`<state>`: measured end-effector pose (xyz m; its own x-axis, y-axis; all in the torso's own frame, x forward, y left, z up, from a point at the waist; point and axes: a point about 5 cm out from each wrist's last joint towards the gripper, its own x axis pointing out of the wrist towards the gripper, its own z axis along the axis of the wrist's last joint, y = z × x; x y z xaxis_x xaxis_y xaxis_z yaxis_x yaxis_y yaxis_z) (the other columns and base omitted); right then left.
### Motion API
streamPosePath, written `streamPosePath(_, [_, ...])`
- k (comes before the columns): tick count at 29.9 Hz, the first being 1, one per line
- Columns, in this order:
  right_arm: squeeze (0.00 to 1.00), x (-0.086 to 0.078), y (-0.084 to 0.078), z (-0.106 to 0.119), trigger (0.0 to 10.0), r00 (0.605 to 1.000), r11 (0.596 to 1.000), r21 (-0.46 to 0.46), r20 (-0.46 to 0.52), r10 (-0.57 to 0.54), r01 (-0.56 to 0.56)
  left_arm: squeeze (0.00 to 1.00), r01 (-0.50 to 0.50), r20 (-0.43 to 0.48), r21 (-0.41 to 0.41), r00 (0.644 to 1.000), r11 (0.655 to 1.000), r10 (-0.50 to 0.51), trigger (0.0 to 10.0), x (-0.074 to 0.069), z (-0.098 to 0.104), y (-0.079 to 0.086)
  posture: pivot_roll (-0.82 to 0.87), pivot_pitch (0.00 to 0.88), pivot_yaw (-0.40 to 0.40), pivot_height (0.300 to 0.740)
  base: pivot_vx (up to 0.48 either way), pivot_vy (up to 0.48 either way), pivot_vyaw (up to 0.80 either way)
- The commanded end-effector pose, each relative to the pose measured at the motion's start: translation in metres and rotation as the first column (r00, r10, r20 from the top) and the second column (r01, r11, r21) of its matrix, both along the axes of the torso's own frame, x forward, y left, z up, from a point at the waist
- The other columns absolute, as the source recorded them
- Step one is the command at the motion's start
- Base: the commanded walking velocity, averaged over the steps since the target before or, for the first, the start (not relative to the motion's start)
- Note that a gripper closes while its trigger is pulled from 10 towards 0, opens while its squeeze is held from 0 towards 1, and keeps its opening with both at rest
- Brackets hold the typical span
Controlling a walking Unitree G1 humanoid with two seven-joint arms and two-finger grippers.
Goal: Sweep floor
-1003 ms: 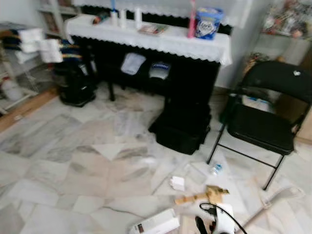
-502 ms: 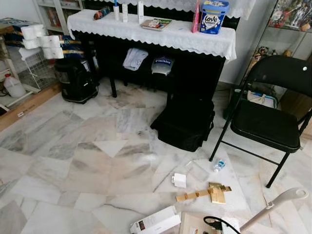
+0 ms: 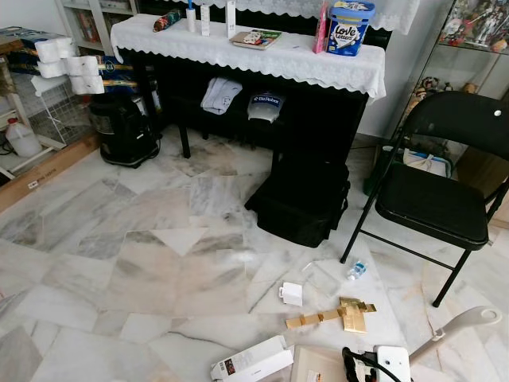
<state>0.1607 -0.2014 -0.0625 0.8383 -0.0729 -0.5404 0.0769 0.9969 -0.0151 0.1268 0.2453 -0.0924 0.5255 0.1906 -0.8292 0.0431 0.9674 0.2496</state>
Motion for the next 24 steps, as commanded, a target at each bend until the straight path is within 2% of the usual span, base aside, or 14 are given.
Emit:
streamPosePath(1, [0.00, 0.008, -0.002, 0.006, 10.0, 0.999, 1.000, -0.004, 0.043, -0.021, 0.021, 0.00, -0.004, 0.039, 0.021, 0.999, 1.000, 0.003, 10.0, 0.007, 0.004, 0.002, -0.08, 0.002, -0.054, 0.740, 0.000, 0.000, 0.00])
streamPosePath(2, [0.00, 0.019, -0.001, 0.013, 10.0, 0.996, 1.000, 0.003, 0.089, -0.018, 0.018, 0.00, -0.029, 0.123, 0.017, 0.992, 0.999, 0.027, 10.0, 0.020, 0.011, 0.006, -0.07, 0.000, -0.059, 0.740, 0.000, 0.000, 0.00])
streamPosePath(3, [0.00, 0.019, -0.001, 0.013, 10.0, 0.996, 1.000, 0.003, 0.089, -0.018, 0.018, 0.00, -0.029, 0.123, 0.017, 0.992, 0.999, 0.027, 10.0, 0.020, 0.011, 0.006, -0.07, 0.000, -0.059, 0.740, 0.000, 0.000, 0.00])
streamPosePath(5, [0.00, 0.031, 0.000, 0.024, 10.0, 0.988, 1.000, 0.016, 0.155, -0.024, 0.021, 0.00, -0.050, 0.230, 0.035, 0.972, 0.998, 0.041, 10.0, 0.037, 0.023, 0.013, -0.06, 0.000, -0.065, 0.740, 0.000, 0.000, 0.00])
streamPosePath(7, [0.00, 0.035, 0.000, 0.028, 10.0, 0.984, 1.000, 0.019, 0.175, -0.024, 0.021, 0.00, -0.060, 0.269, 0.043, 0.962, 0.997, 0.047, 10.0, 0.043, 0.028, 0.016, -0.06, 0.000, -0.066, 0.740, 0.000, 0.000, 0.00])
streamPosePath(9, [0.00, 0.039, 0.000, 0.034, 10.0, 0.980, 1.000, 0.016, 0.200, -0.019, 0.016, 0.00, -0.077, 0.354, 0.072, 0.934, 0.994, 0.046, 10.0, 0.057, 0.039, 0.022, -0.06, 0.000, -0.068, 0.740, 0.000, 0.000, 0.00])
streamPosePath(10, [0.00, 0.042, 0.000, 0.037, 10.0, 0.978, 1.000, 0.015, 0.210, -0.018, 0.016, 0.00, -0.087, 0.434, 0.093, 0.900, 0.992, 0.039, 10.0, 0.070, 0.051, 0.026, -0.06, 0.000, -0.070, 0.740, 0.000, 0.000, 0.00])
streamPosePath(11, [0.00, 0.044, 0.000, 0.041, 10.0, 0.974, 1.000, 0.014, 0.224, -0.019, 0.016, 0.00, -0.104, 0.551, 0.123, 0.834, 0.987, 0.019, 10.0, 0.090, 0.072, 0.032, -0.05, 0.000, -0.072, 0.740, 0.000, 0.000, 0.00])
streamPosePath(12, [0.00, 0.046, 0.000, 0.042, 10.0, 0.973, 1.000, 0.017, 0.232, -0.019, 0.016, 0.00, -0.111, 0.596, 0.139, 0.803, 0.984, 0.007, 10.0, 0.098, 0.083, 0.034, -0.05, 0.000, -0.072, 0.740, 0.000, 0.000, 0.00])
streamPosePath(14, [0.00, 0.049, 0.001, 0.046, 10.0, 0.969, 1.000, 0.019, 0.246, -0.015, 0.011, 0.00, -0.126, 0.707, 0.190, 0.706, 0.974, -0.047, 10.0, 0.122, 0.117, 0.041, -0.05, 0.000, -0.075, 0.740, 0.000, 0.000, 0.00])
streamPosePath(16, [0.00, 0.049, 0.001, 0.046, 10.0, 0.969, 1.000, 0.021, 0.247, -0.014, 0.009, 0.00, -0.123, 0.731, 0.235, 0.676, 0.964, -0.092, 10.0, 0.132, 0.130, 0.042, -0.05, 0.000, -0.076, 0.740, 0.000, 0.000, 0.00])
streamPosePath(19, [0.00, 0.051, 0.002, 0.046, 10.0, 0.969, 1.000, 0.025, 0.246, -0.010, 0.004, 0.00, -0.154, 0.782, 0.292, 0.606, 0.944, -0.143, 10.0, 0.151, 0.158, 0.046, -0.04, 0.000, -0.077, 0.740, 0.000, 0.000, 0.00])
streamPosePath(20, [0.00, 0.052, 0.003, 0.047, 10.0, 0.969, 1.000, 0.026, 0.245, -0.006, 0.000, 0.00, -0.171, 0.804, 0.318, 0.570, 0.933, -0.169, 10.0, 0.161, 0.172, 0.046, -0.05, 0.000, -0.076, 0.740, 0.000, 0.000, 0.00])
streamPosePath(24, [0.00, 0.053, 0.004, 0.049, 10.0, 0.970, 1.000, 0.029, 0.244, -0.005, -0.002, 0.00, -0.187, 0.835, 0.323, 0.517, 0.928, -0.187, 10.0, 0.170, 0.190, 0.041, -0.05, 0.000, -0.075, 0.740, 0.000, 0.000, 0.00])
